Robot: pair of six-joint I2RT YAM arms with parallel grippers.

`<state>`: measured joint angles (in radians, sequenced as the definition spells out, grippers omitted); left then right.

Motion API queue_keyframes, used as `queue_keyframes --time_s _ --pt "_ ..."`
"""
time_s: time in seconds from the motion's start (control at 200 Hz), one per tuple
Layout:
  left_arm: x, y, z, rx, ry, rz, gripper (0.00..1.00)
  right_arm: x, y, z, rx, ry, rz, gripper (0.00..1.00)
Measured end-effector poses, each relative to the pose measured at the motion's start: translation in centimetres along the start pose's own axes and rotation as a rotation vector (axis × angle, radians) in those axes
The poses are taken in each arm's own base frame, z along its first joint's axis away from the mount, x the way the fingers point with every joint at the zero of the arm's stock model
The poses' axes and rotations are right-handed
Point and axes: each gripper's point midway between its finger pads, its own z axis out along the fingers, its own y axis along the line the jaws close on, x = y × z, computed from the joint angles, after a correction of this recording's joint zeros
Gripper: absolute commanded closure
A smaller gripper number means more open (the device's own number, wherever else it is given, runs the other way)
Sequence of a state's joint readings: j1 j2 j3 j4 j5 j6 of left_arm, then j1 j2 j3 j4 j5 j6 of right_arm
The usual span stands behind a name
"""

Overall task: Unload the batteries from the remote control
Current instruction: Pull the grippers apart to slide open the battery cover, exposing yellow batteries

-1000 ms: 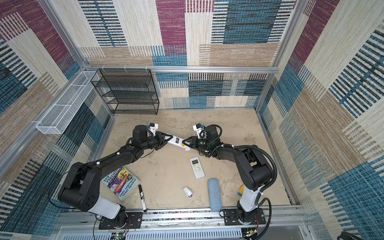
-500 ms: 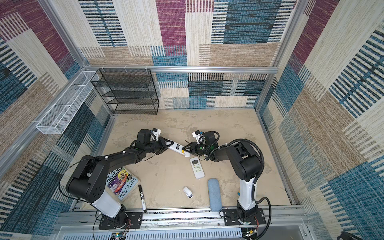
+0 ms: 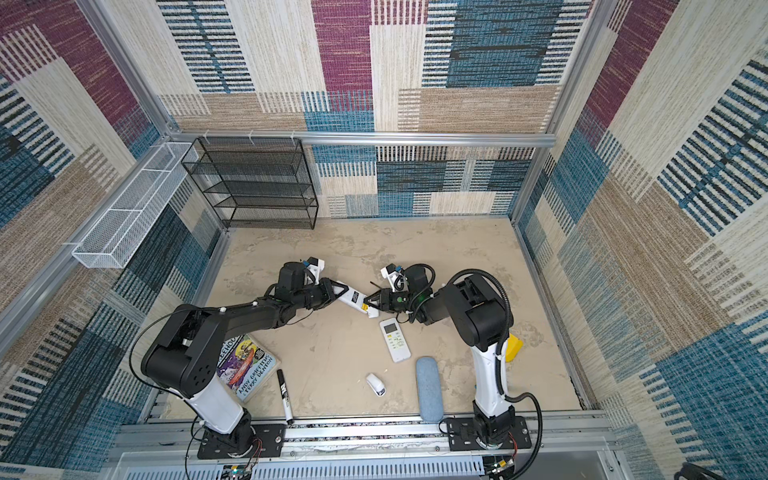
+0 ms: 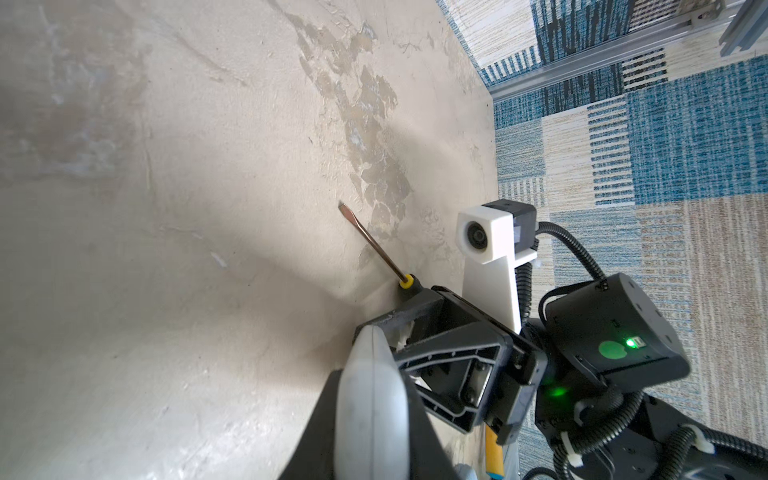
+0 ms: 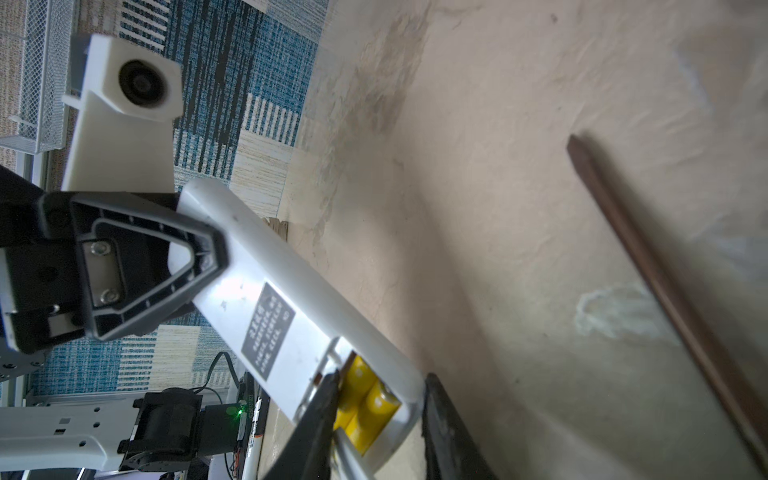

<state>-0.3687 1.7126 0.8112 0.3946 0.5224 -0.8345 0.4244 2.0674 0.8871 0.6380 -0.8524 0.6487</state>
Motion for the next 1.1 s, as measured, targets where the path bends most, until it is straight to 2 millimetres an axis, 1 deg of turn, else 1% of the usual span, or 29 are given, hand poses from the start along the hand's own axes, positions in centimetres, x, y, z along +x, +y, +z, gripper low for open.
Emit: queue_keyframes --time_s 0.11,0.235,0.391,0.631,0.746,0.891,1.002,1.102 --pt "-0.1 -0.2 0.0 -0.01 -0.003 0.021 1.0 0.1 -0.1 0.0 0.003 0.004 -0.035 0.6" --pt "0.1 -0.3 -0.6 -0.037 0.0 0.047 1.0 0.4 -0.1 0.0 0.026 0.027 -0.064 0.57" --pt "-0.4 -0.6 -1.0 -0.06 -0.013 0.086 1.0 0.0 -0.6 0.0 0.079 0.033 -0.099 0.51" --pt "-0.6 -1.2 -1.4 -0.049 -0.018 0.115 1.0 -0.6 -0.4 -0.5 0.129 0.038 -0.147 0.44" --pt "-0.8 -1.9 -1.9 -0.025 -0.022 0.125 1.0 -1.5 0.6 -1.2 0.155 0.029 -0.19 0.42" --pt "-1.4 -2.9 -2.8 0.007 -0.036 0.137 1.0 -3.3 2.8 -2.4 0.187 -0.001 -0.278 0.42" --pt "-1.7 -3.6 -3.6 0.03 -0.046 0.143 1.0 -4.3 4.2 -3.7 0.224 -0.023 -0.354 0.41" --pt "-2.0 -4.1 -4.1 0.043 -0.054 0.146 1.0 -4.8 4.9 -5.0 0.278 -0.045 -0.42 0.4"
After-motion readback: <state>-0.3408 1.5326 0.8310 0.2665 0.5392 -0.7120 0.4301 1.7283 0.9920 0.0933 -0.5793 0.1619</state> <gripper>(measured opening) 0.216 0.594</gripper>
